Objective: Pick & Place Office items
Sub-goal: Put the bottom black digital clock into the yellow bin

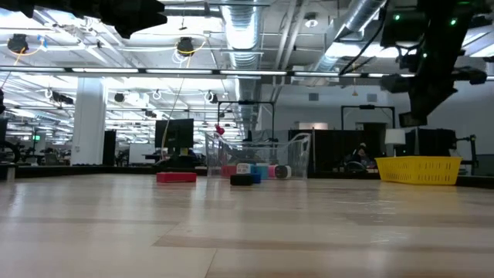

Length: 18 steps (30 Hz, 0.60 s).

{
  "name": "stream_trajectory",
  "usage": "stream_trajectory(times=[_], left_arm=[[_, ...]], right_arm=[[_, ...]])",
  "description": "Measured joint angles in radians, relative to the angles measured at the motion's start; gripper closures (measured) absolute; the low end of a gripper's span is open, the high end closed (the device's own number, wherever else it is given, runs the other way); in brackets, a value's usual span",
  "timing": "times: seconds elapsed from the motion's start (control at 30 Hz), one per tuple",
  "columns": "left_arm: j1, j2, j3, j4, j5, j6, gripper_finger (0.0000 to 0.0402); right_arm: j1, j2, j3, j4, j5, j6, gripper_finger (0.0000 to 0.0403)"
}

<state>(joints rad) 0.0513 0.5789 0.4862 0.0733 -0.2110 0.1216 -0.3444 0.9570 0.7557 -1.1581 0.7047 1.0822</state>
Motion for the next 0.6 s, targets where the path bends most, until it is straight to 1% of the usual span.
stream_trajectory(times=[0.17,0.37,0.43,0.6], left_arm=[[0.000,0.000,0.000,0.001,0.000,-0.003,0.0192],[0.000,0.000,0.000,0.001,0.000,-0.002,0.0192],[0.000,0.000,0.000,-0.001,0.000,-0.002,0.0192],[0.000,0.000,0.000,-0.004,0.000,-0.004,0.0192]], right_arm=[[-0.129,-0.001,-0.010,0.052,-0.028,-0.124,0.0344],[-0.211,0.023,-0.020,0.080,-0.046,-0.184,0.0344],[-0.237,0.039,-0.055,0.128,-0.062,-0.208,0.0344],[-0.312,0.080,-0.165,0.318,-0.130,-0.291,0.0344]])
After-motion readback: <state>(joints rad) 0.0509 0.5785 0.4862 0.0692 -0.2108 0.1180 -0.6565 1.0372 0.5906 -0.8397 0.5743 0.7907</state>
